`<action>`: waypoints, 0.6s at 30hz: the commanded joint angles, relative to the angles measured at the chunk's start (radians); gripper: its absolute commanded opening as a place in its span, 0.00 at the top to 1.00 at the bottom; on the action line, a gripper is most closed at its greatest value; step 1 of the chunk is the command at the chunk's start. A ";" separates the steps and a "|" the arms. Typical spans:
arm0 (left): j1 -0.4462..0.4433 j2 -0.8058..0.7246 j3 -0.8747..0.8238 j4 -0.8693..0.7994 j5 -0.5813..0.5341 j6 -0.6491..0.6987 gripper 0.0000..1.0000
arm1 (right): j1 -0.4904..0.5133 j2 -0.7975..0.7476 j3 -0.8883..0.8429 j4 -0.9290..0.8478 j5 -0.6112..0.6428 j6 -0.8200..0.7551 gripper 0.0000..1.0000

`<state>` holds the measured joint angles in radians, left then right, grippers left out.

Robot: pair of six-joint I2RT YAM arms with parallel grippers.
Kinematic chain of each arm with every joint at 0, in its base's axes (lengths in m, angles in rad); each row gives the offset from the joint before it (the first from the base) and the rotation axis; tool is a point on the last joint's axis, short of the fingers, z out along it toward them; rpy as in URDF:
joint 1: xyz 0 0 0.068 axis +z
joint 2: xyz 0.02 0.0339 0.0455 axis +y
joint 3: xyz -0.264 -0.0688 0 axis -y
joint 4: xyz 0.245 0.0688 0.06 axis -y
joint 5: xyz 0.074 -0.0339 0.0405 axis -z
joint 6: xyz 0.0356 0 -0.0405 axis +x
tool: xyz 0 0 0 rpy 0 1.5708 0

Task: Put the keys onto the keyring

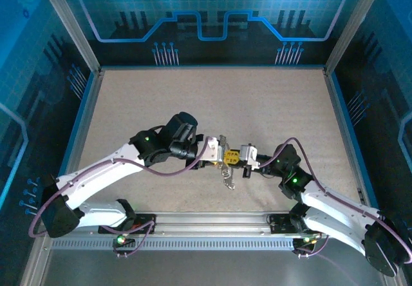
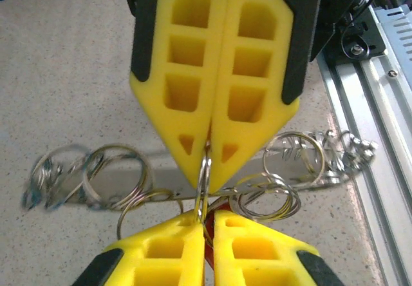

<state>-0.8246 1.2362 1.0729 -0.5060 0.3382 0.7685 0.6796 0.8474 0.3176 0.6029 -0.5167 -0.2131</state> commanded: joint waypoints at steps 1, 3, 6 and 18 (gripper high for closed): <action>-0.005 -0.021 -0.025 0.095 0.068 -0.020 0.91 | -0.002 0.003 -0.001 0.067 -0.018 0.017 1.00; -0.005 -0.025 -0.031 0.108 0.070 -0.020 0.92 | -0.002 0.014 0.003 0.063 -0.031 0.014 1.00; -0.005 -0.029 -0.038 0.119 0.061 -0.021 0.93 | -0.001 0.026 0.004 0.063 -0.029 0.014 1.00; 0.001 -0.073 -0.082 0.103 -0.014 0.035 0.73 | -0.002 0.032 0.003 0.083 -0.008 0.008 1.00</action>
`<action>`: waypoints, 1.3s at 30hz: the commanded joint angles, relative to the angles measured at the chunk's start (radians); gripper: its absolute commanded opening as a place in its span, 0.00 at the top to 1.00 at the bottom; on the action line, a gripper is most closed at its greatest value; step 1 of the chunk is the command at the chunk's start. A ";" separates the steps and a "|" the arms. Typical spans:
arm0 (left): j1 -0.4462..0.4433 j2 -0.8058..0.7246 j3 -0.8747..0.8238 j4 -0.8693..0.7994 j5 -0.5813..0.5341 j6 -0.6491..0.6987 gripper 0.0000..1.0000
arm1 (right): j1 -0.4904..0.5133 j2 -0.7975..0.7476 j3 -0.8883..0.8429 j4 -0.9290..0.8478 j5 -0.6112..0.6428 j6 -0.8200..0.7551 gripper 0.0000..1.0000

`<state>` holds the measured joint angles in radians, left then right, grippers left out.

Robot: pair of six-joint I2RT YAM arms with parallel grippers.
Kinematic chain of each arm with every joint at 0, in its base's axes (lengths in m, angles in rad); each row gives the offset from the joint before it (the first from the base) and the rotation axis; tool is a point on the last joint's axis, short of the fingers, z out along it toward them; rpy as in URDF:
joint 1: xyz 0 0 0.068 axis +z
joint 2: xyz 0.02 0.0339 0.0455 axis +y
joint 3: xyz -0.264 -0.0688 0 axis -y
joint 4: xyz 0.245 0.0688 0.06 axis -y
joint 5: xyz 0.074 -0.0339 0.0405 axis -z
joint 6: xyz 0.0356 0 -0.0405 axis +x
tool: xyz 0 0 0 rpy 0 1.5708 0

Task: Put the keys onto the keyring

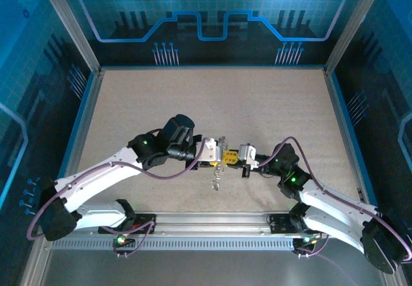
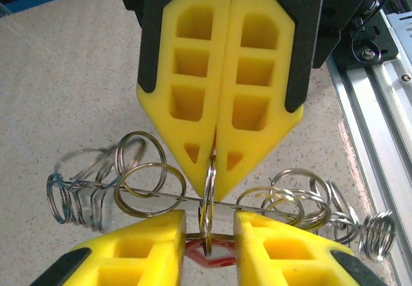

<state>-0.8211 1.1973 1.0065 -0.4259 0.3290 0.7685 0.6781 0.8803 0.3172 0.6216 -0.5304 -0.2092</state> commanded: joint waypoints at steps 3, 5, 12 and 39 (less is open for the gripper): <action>-0.001 -0.054 -0.016 0.023 0.015 0.038 0.74 | 0.000 0.001 0.003 0.067 -0.002 0.004 1.00; -0.001 -0.061 -0.020 0.030 0.036 0.037 0.77 | 0.000 0.005 0.005 0.069 -0.008 0.001 1.00; -0.001 -0.044 -0.017 0.036 0.054 0.032 0.83 | -0.001 0.020 0.016 0.076 -0.022 0.002 1.00; 0.005 0.006 0.027 -0.060 0.006 0.147 1.00 | 0.001 0.032 0.057 -0.047 -0.007 -0.068 0.93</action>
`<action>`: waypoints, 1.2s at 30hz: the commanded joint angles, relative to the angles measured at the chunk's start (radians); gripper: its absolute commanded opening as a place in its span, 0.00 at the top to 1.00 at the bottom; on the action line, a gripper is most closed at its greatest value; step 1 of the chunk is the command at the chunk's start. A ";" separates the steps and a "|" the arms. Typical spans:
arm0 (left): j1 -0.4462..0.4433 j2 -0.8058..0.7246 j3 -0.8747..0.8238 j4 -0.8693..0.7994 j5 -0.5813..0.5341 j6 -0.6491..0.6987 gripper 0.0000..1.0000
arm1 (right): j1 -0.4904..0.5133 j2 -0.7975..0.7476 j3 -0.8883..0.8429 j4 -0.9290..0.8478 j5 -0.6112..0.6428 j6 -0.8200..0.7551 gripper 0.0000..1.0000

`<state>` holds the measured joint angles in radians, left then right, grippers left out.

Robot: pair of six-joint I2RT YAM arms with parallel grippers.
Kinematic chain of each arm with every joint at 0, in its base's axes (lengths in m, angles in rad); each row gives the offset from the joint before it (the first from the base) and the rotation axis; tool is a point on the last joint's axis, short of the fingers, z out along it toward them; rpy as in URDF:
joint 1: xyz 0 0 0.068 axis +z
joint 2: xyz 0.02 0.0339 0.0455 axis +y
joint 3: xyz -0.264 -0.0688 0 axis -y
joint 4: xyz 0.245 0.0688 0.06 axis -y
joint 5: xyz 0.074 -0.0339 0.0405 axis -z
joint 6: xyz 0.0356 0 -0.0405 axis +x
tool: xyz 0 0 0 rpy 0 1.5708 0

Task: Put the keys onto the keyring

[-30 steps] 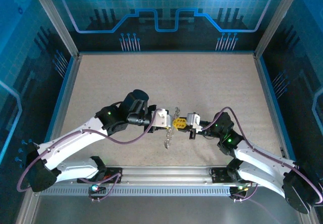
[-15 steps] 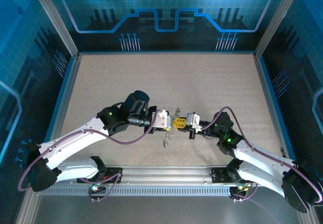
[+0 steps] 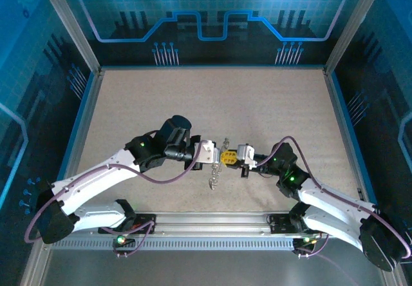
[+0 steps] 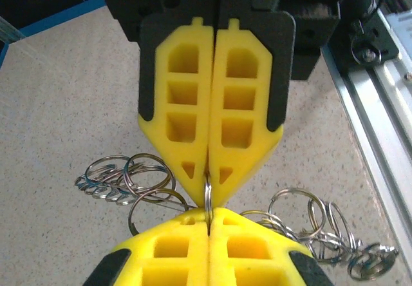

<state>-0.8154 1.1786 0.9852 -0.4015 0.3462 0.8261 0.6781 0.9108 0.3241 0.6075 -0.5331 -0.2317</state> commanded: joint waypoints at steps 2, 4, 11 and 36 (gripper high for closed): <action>-0.009 0.057 0.104 -0.177 -0.047 0.146 1.00 | 0.007 0.000 0.074 -0.117 -0.003 -0.104 0.92; -0.019 0.096 0.170 -0.264 -0.106 0.182 1.00 | 0.025 -0.005 0.096 -0.182 0.002 -0.155 0.91; -0.043 0.184 0.316 -0.447 -0.173 0.217 1.00 | 0.052 0.005 0.115 -0.208 0.025 -0.183 0.90; -0.008 -0.046 -0.019 0.038 0.009 -0.036 0.83 | 0.045 -0.043 0.059 0.030 -0.015 0.006 1.00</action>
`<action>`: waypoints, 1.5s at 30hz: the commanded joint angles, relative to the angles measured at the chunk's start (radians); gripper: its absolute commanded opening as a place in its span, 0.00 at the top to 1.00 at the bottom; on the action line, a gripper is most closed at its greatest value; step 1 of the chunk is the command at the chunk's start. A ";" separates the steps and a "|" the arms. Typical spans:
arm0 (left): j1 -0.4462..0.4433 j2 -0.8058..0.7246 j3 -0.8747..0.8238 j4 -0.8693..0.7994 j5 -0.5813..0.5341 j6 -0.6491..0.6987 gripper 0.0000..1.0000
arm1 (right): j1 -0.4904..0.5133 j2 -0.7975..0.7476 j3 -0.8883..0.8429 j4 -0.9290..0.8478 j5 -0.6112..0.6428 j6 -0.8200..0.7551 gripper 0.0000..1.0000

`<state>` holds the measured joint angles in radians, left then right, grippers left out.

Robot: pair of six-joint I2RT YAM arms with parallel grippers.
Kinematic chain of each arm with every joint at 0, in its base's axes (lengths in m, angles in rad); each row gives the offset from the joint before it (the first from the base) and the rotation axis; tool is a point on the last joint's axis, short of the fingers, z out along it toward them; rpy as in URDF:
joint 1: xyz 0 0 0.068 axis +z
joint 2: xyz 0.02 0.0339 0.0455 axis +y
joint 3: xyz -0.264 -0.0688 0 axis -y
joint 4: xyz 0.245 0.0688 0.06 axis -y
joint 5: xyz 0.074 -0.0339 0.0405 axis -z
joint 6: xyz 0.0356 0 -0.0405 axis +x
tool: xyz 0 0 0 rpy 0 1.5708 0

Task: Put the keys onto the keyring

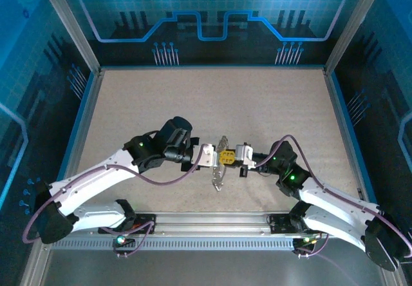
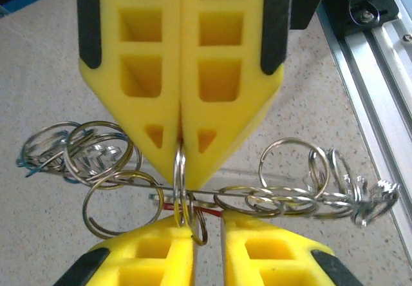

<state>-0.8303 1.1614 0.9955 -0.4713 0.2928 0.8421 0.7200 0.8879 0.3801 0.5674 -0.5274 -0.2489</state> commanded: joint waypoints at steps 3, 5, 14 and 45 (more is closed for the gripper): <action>0.008 -0.052 -0.055 0.151 0.060 -0.073 0.83 | 0.003 -0.014 0.003 0.066 -0.026 0.022 1.00; 0.009 -0.068 -0.070 0.161 0.052 -0.077 0.82 | 0.003 -0.009 0.003 0.067 -0.026 0.024 1.00; 0.037 -0.182 -0.191 0.261 0.040 -0.114 0.74 | 0.002 -0.005 0.026 0.039 -0.046 0.018 1.00; 0.082 -0.145 -0.226 0.325 0.221 -0.155 0.86 | 0.002 0.021 0.051 0.076 -0.057 0.035 1.00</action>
<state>-0.7605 1.0054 0.7673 -0.1272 0.4877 0.6800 0.7193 0.9165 0.3889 0.5781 -0.5674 -0.2279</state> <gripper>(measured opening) 0.165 0.048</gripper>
